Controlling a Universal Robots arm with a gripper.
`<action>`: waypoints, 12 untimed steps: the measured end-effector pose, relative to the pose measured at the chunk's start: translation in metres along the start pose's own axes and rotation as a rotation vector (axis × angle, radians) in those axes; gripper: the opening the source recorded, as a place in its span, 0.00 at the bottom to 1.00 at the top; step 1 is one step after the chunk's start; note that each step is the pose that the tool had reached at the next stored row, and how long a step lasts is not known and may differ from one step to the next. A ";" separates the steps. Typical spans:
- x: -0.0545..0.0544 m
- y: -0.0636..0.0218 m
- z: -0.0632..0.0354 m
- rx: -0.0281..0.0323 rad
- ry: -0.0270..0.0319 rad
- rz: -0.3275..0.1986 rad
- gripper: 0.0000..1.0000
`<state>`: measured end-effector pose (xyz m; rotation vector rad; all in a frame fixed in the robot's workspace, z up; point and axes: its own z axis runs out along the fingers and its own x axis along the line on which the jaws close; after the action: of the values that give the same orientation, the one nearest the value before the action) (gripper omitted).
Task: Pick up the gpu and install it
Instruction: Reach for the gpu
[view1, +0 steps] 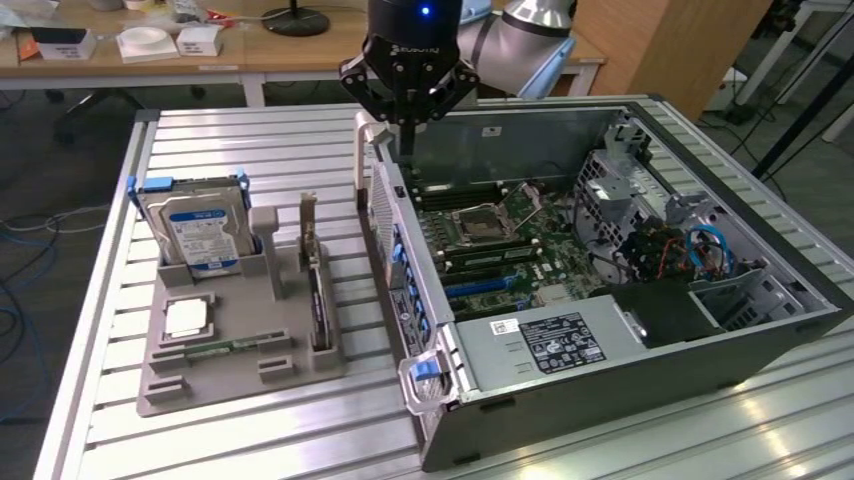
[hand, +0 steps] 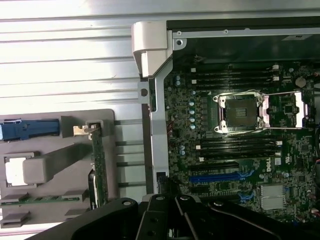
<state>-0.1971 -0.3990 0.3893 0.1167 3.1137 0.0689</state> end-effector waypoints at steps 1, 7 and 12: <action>0.000 0.0000 0.0000 0.0000 0.0000 0.000 0.11; 0.004 -0.0003 0.0001 0.0000 0.0000 0.000 0.11; 0.007 -0.0005 0.0001 0.0000 0.0000 0.000 0.11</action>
<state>-0.2040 -0.3990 0.3891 0.1166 3.1137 0.0689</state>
